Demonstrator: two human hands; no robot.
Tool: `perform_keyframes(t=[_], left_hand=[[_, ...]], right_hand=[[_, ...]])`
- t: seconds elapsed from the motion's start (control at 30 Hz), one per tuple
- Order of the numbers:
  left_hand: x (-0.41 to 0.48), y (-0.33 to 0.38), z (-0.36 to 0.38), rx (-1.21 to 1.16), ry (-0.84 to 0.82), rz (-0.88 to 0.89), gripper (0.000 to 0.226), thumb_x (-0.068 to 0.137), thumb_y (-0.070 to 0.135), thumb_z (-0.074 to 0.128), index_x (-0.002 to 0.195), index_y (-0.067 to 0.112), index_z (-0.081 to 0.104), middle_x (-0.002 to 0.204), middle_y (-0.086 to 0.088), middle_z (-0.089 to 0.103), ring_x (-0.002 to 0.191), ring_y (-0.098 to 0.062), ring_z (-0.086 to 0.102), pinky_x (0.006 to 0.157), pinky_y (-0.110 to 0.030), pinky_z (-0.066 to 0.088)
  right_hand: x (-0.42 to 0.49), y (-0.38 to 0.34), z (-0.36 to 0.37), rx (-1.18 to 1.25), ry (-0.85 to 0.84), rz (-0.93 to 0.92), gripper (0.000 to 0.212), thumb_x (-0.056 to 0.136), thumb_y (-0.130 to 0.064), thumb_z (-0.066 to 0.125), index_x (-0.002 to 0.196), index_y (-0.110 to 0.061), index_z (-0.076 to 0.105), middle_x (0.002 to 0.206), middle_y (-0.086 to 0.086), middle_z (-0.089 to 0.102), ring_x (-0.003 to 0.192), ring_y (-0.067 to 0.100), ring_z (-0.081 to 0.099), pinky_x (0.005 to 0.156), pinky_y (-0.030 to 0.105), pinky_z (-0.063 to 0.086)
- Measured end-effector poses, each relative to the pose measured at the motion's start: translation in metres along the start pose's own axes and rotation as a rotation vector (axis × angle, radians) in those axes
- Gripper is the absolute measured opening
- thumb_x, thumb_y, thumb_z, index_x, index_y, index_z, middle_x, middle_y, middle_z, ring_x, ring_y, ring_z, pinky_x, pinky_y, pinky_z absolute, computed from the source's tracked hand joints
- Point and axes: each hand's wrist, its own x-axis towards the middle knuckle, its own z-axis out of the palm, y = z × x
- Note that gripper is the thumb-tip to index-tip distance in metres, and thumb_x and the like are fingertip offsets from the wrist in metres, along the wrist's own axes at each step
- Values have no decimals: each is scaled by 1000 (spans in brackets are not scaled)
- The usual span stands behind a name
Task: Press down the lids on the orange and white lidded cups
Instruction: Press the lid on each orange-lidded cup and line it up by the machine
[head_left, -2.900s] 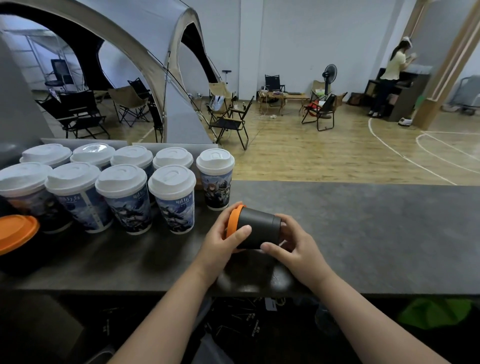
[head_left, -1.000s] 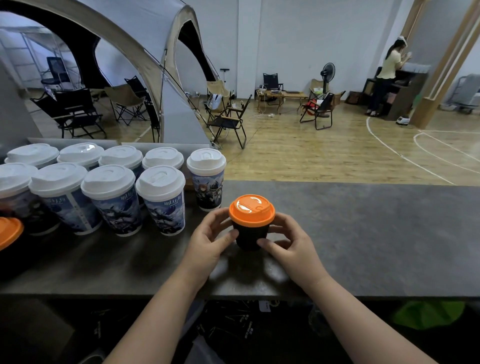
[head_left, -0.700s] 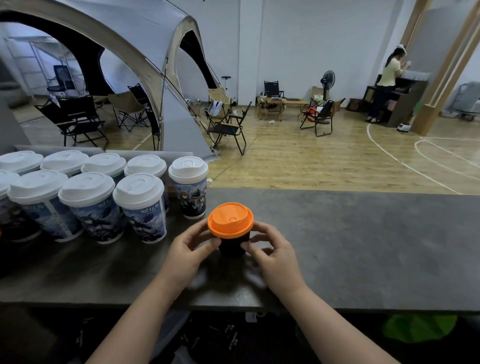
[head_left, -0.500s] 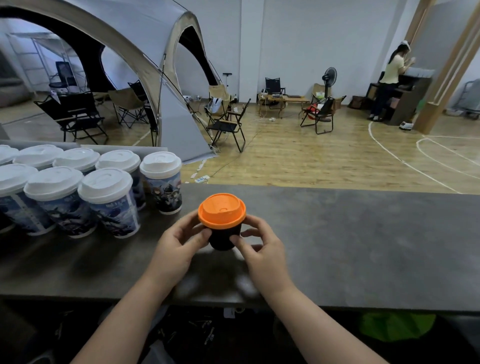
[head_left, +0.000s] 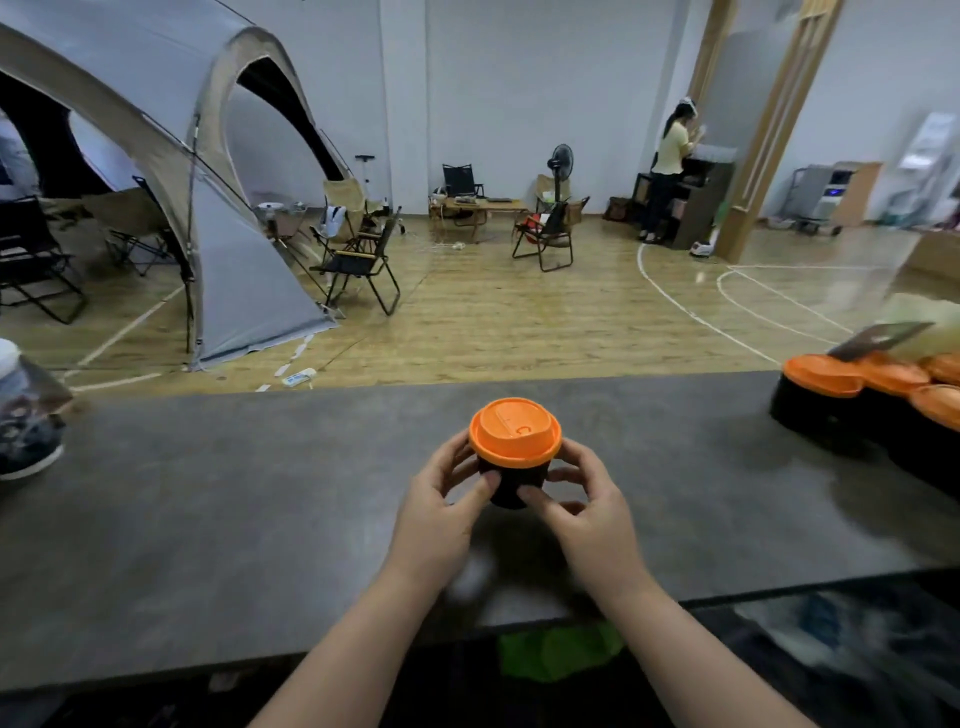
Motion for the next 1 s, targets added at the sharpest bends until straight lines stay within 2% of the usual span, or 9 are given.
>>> perform_keyframes(t=[0.1, 0.27, 0.4, 0.47, 0.53, 0.67, 0.8, 0.9, 1.0], left_hand=[[7, -12, 82, -48, -56, -32, 47, 84, 16, 68, 130, 25, 59, 127, 4, 69, 121, -12, 63, 105, -45, 50], [17, -19, 211, -113, -155, -132, 39, 96, 0, 58, 128, 21, 57, 123, 9, 66, 112, 1, 64, 105, -48, 49], [23, -20, 292, -108, -253, -153, 42, 97, 0, 55, 133, 23, 56, 128, 7, 64, 120, -4, 60, 107, -45, 49], [27, -22, 324, -95, -315, -153, 44, 98, 2, 54, 137, 23, 54, 132, 6, 63, 123, -4, 58, 108, -42, 48], [31, -24, 352, -82, -360, -154, 46, 98, 1, 54, 140, 21, 52, 136, 3, 61, 126, -6, 56, 111, -42, 46], [40, -33, 387, -62, -392, -159, 49, 98, 0, 52, 142, 23, 49, 140, -1, 58, 130, -10, 54, 110, -43, 46], [46, -46, 395, -9, -423, -174, 58, 97, 3, 49, 138, 43, 48, 138, 11, 59, 131, -6, 53, 101, -36, 53], [49, -51, 394, 78, -462, -131, 72, 86, 3, 47, 148, 40, 42, 143, 14, 51, 132, -5, 50, 107, -39, 49], [52, -53, 396, 142, -488, -122, 78, 88, 0, 47, 150, 45, 35, 142, 13, 42, 125, -5, 52, 94, -34, 57]], right_hand=[[6, 24, -72, -44, 98, 12, 54, 80, -16, 84, 128, -25, 60, 119, -9, 66, 105, 2, 62, 77, 23, 57], [18, 57, -185, -108, 228, 67, 53, 81, -15, 83, 128, -22, 61, 120, -6, 68, 109, 10, 64, 93, 44, 56], [27, 75, -258, -182, 329, 81, 58, 78, -23, 85, 129, -30, 59, 120, -11, 66, 109, -2, 61, 90, 28, 54], [32, 83, -287, -204, 377, 93, 59, 77, -24, 86, 129, -32, 58, 121, -12, 67, 108, -2, 62, 88, 22, 52], [36, 91, -309, -219, 418, 110, 60, 77, -23, 86, 129, -32, 58, 122, -10, 67, 109, 3, 64, 90, 23, 52], [46, 105, -335, -230, 459, 154, 62, 80, -22, 83, 136, -24, 57, 128, -7, 66, 120, 10, 60, 104, 33, 49], [53, 113, -334, -242, 501, 166, 62, 84, -26, 79, 141, -26, 55, 133, -7, 64, 125, 9, 57, 103, 28, 45], [53, 115, -330, -274, 519, 190, 63, 86, -28, 77, 144, -28, 51, 137, -7, 62, 128, 12, 55, 105, 34, 46], [56, 116, -330, -326, 533, 205, 63, 88, -28, 75, 145, -29, 49, 140, -6, 60, 131, 14, 53, 105, 34, 46]])
